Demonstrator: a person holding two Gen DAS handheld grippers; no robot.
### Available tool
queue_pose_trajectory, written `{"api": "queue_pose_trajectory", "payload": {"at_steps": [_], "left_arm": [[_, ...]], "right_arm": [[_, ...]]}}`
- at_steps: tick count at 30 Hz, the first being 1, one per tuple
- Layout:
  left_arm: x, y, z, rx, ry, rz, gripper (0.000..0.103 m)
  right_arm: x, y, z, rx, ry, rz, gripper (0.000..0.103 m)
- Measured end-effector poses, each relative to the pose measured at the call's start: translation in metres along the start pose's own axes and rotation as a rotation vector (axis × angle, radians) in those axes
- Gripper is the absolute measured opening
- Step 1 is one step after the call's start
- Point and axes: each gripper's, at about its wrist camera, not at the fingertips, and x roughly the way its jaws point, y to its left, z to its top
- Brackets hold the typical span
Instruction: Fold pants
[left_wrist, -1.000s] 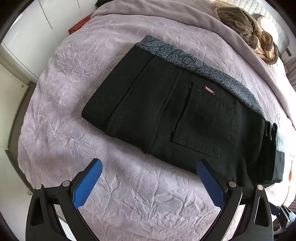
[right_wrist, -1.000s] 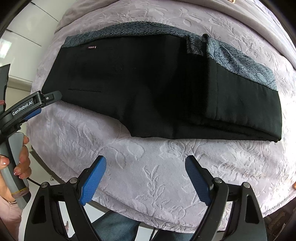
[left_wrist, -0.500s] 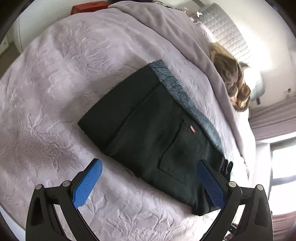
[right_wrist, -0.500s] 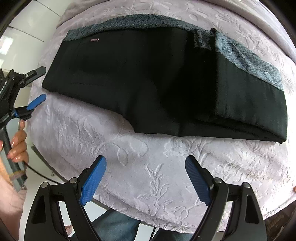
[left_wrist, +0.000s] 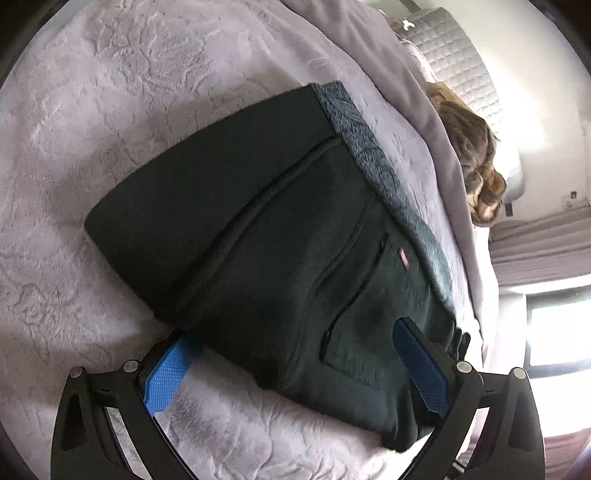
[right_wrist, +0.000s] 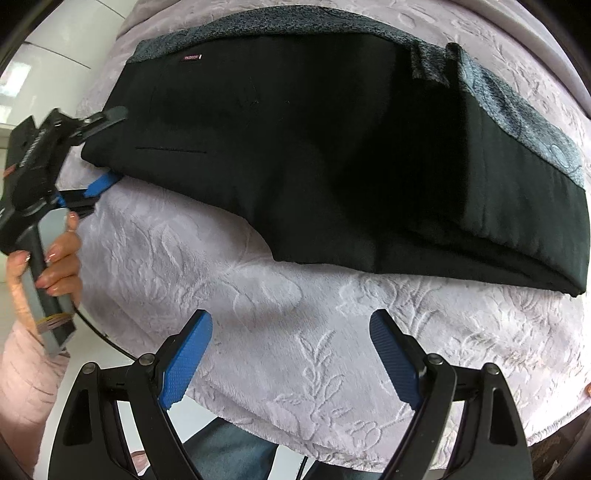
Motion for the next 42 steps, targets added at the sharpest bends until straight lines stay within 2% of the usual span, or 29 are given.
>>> {"api": "queue_pose_trajectory", "payload": {"at_steps": [5, 6, 7, 9, 11, 12, 14, 15, 16, 19, 22, 25, 28, 32, 34, 37, 40, 41, 42], "left_arm": [[-0.027, -0.038, 0.004, 0.067, -0.096, -0.056, 0.102], [-0.027, -0.041, 0.004, 0.081, -0.100, -0.049, 0.102], [-0.020, -0.042, 0.006, 0.092, -0.089, -0.010, 0.102], [-0.002, -0.035, 0.009, 0.064, -0.048, 0.052, 0.102], [0.015, -0.023, 0.011, 0.003, -0.015, 0.141, 0.087], [0.018, -0.020, 0.012, -0.009, -0.017, 0.179, 0.073], [0.015, -0.026, 0.012, 0.003, -0.047, 0.224, 0.060], [0.013, -0.033, 0.011, 0.038, -0.063, 0.241, 0.047], [0.012, -0.043, 0.009, 0.096, -0.077, 0.271, 0.043], [0.016, -0.095, -0.017, 0.412, -0.181, 0.496, 0.039], [0.026, -0.121, -0.042, 0.611, -0.249, 0.642, 0.039], [0.030, -0.123, -0.053, 0.673, -0.266, 0.686, 0.039], [0.030, -0.124, -0.055, 0.701, -0.273, 0.700, 0.039], [0.029, -0.123, -0.058, 0.734, -0.287, 0.728, 0.039], [0.026, -0.121, -0.059, 0.735, -0.291, 0.728, 0.039], [0.023, -0.120, -0.060, 0.743, -0.295, 0.724, 0.039], [0.023, -0.122, -0.062, 0.760, -0.300, 0.731, 0.039], [0.021, -0.124, -0.065, 0.771, -0.301, 0.734, 0.039], [0.021, -0.125, -0.065, 0.776, -0.295, 0.738, 0.039]], "right_arm": [[-0.012, -0.001, 0.008, -0.012, -0.046, 0.020, 0.090], [-0.017, -0.002, 0.010, -0.017, -0.063, 0.025, 0.090], [-0.023, -0.003, 0.014, -0.022, -0.085, 0.028, 0.090], [-0.031, -0.005, 0.022, -0.030, -0.116, 0.026, 0.090], [-0.041, -0.008, 0.034, -0.034, -0.148, 0.023, 0.090], [-0.046, -0.009, 0.042, -0.036, -0.162, 0.021, 0.090], [-0.057, -0.010, 0.058, -0.044, -0.195, 0.022, 0.090], [-0.063, -0.011, 0.070, -0.050, -0.211, 0.027, 0.090], [-0.068, -0.010, 0.079, -0.057, -0.219, 0.034, 0.090], [-0.080, 0.001, 0.110, -0.091, -0.237, 0.059, 0.090], [-0.088, 0.027, 0.136, -0.114, -0.235, 0.142, 0.090], [-0.088, 0.061, 0.167, -0.151, -0.180, 0.243, 0.090], [-0.079, 0.108, 0.193, -0.238, -0.093, 0.295, 0.090], [-0.052, 0.176, 0.211, -0.393, 0.032, 0.237, 0.090], [-0.033, 0.206, 0.216, -0.449, 0.120, 0.205, 0.090], [-0.006, 0.230, 0.222, -0.485, 0.216, 0.173, 0.090], [0.014, 0.237, 0.226, -0.473, 0.274, 0.151, 0.088], [0.020, 0.237, 0.227, -0.461, 0.293, 0.139, 0.086], [0.025, 0.234, 0.228, -0.450, 0.308, 0.131, 0.068]]}}
